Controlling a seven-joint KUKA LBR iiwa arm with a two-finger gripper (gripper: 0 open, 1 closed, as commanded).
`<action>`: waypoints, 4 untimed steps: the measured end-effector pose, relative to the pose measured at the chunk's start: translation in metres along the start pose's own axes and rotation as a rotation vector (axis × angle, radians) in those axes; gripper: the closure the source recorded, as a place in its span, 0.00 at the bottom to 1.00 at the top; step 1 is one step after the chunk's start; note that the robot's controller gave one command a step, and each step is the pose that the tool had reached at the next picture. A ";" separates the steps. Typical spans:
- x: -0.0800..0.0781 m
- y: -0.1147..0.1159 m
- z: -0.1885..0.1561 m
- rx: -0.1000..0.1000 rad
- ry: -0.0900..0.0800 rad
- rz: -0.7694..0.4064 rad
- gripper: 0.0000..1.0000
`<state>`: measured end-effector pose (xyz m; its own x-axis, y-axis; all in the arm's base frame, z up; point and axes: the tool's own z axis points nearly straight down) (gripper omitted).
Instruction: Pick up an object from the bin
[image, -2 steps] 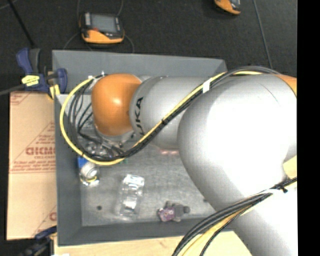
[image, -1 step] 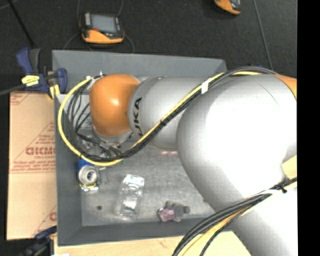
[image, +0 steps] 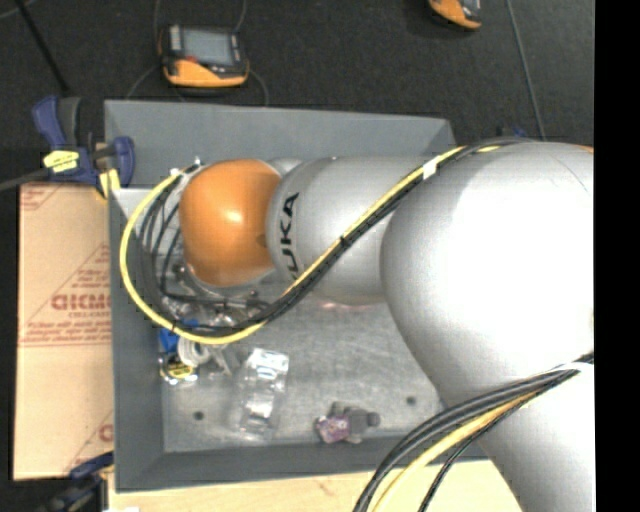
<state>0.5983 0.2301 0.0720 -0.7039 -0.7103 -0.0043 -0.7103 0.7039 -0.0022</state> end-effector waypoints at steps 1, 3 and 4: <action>0.000 0.000 -0.001 -0.002 0.000 0.004 1.00; -0.013 -0.026 -0.002 -0.001 -0.001 -0.286 1.00; 0.021 -0.070 -0.158 0.007 -0.006 -0.378 1.00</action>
Offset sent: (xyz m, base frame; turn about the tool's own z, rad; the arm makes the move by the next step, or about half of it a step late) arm 0.0000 0.0000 0.0000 0.0000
